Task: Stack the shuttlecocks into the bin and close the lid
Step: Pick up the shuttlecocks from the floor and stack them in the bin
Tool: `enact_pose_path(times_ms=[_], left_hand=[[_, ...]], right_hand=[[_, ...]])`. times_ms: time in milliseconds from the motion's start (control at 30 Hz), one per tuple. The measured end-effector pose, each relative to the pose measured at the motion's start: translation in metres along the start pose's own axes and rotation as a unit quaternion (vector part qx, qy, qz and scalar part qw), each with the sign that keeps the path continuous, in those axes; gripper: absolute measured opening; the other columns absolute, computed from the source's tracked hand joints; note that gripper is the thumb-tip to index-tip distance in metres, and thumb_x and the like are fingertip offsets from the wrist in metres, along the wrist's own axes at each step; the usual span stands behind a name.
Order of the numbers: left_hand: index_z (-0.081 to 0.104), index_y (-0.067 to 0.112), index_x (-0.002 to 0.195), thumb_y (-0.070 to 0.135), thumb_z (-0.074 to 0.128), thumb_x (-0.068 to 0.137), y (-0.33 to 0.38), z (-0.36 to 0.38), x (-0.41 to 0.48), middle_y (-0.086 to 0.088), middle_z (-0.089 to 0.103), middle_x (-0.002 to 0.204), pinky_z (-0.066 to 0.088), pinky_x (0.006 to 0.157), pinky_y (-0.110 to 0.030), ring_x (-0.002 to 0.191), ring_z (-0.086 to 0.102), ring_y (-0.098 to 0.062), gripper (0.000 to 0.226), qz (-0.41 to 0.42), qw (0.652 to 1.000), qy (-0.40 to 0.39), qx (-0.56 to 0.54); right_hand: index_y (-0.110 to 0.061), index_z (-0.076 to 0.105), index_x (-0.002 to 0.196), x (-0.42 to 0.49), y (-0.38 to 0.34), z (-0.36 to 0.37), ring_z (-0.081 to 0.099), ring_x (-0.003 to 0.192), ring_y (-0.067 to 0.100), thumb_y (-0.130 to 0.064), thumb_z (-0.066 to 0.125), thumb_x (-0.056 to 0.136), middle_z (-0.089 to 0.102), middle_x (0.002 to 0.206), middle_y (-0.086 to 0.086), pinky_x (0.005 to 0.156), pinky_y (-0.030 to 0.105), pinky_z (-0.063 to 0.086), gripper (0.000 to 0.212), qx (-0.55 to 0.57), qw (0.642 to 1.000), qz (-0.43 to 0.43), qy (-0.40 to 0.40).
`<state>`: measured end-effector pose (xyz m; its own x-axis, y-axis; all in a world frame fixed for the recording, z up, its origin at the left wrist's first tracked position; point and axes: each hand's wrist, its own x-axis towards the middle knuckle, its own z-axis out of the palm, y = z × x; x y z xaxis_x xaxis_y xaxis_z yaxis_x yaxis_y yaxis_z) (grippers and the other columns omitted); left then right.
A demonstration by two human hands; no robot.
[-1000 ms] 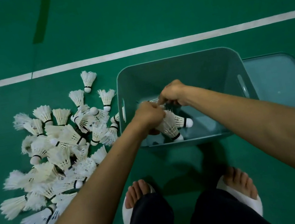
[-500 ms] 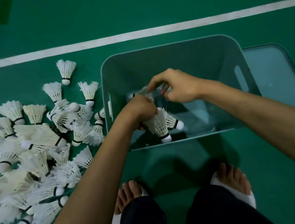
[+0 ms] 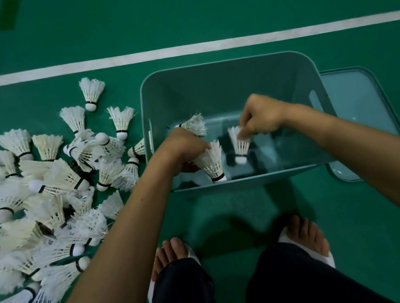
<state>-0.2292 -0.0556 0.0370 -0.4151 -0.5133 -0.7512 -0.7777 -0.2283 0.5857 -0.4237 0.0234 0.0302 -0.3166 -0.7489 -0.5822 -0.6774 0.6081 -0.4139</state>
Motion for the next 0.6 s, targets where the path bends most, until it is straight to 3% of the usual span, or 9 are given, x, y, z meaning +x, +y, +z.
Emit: enact_pose_path(times_ms=[100, 167, 267, 367, 433, 500, 600], left_hand=[[0.058, 0.005, 0.076, 0.001, 0.057, 0.100, -0.002, 0.001, 0.003, -0.010, 0.058, 0.069, 0.048, 0.036, -0.019, 0.054, 0.058, -0.020, 0.024, 0.002, 0.999, 0.019, 0.028], [0.057, 0.003, 0.078, 0.001, 0.056, 0.099, -0.001, 0.003, 0.006, -0.013, 0.058, 0.072, 0.048, 0.036, -0.021, 0.053, 0.059, -0.023, 0.022, 0.006, 0.997, 0.039, 0.071], [0.062, -0.001, 0.087, 0.001, 0.056, 0.097, 0.000, 0.005, 0.010, -0.017, 0.064, 0.081, 0.053, 0.041, -0.025, 0.050, 0.065, -0.025, 0.012, 0.011, 0.991, 0.059, 0.121], [0.065, 0.001, 0.085, 0.001, 0.057, 0.096, 0.000, 0.003, 0.014, -0.018, 0.068, 0.081, 0.057, 0.046, -0.028, 0.052, 0.069, -0.024, 0.013, 0.012, 0.990, 0.066, 0.124], [0.064, 0.002, 0.085, 0.001, 0.058, 0.096, 0.000, 0.001, 0.017, -0.017, 0.069, 0.081, 0.056, 0.045, -0.027, 0.054, 0.070, -0.025, 0.012, 0.010, 0.991, 0.071, 0.115], [0.064, 0.000, 0.093, -0.001, 0.058, 0.096, 0.000, -0.002, 0.019, -0.019, 0.069, 0.084, 0.054, 0.043, -0.026, 0.055, 0.069, -0.026, 0.007, 0.001, 0.994, 0.071, 0.086], [0.066, -0.002, 0.094, -0.001, 0.058, 0.097, 0.000, -0.003, 0.021, -0.020, 0.070, 0.081, 0.055, 0.045, -0.027, 0.050, 0.067, -0.023, 0.008, -0.006, 0.996, 0.078, 0.044]], right_hand=[[-0.005, 0.078, 0.092, 0.019, 0.009, 0.004, 0.068, 0.067, 0.024, -0.026, 0.081, 0.082, 0.075, 0.088, 0.013, 0.062, 0.034, 0.058, 0.024, 0.127, 0.968, 0.140, 0.163], [-0.004, 0.074, 0.094, 0.031, 0.001, 0.014, 0.075, 0.076, 0.029, -0.025, 0.080, 0.082, 0.076, 0.093, 0.013, 0.065, 0.041, 0.064, 0.025, 0.229, 0.937, 0.182, 0.190], [-0.004, 0.068, 0.086, 0.047, -0.019, 0.033, 0.075, 0.074, 0.028, -0.018, 0.079, 0.084, 0.075, 0.090, 0.014, 0.061, 0.038, 0.064, 0.018, 0.331, 0.903, 0.212, 0.173], [0.000, 0.068, 0.093, 0.058, -0.040, 0.051, 0.074, 0.075, 0.028, -0.011, 0.081, 0.084, 0.075, 0.091, 0.014, 0.066, 0.040, 0.065, 0.019, 0.416, 0.871, 0.222, 0.136], [0.001, 0.066, 0.089, 0.061, -0.052, 0.059, 0.069, 0.063, 0.026, -0.003, 0.079, 0.084, 0.072, 0.081, 0.015, 0.054, 0.035, 0.061, 0.014, 0.460, 0.857, 0.211, 0.099], [0.003, 0.064, 0.091, 0.061, -0.059, 0.060, 0.060, 0.052, 0.025, 0.004, 0.073, 0.086, 0.066, 0.074, 0.016, 0.042, 0.027, 0.051, 0.010, 0.461, 0.864, 0.192, 0.069], [-0.004, 0.062, 0.095, 0.051, -0.057, 0.047, 0.058, 0.050, 0.020, -0.004, 0.068, 0.090, 0.063, 0.074, 0.011, 0.044, 0.025, 0.051, 0.008, 0.449, 0.875, 0.177, 0.044]])
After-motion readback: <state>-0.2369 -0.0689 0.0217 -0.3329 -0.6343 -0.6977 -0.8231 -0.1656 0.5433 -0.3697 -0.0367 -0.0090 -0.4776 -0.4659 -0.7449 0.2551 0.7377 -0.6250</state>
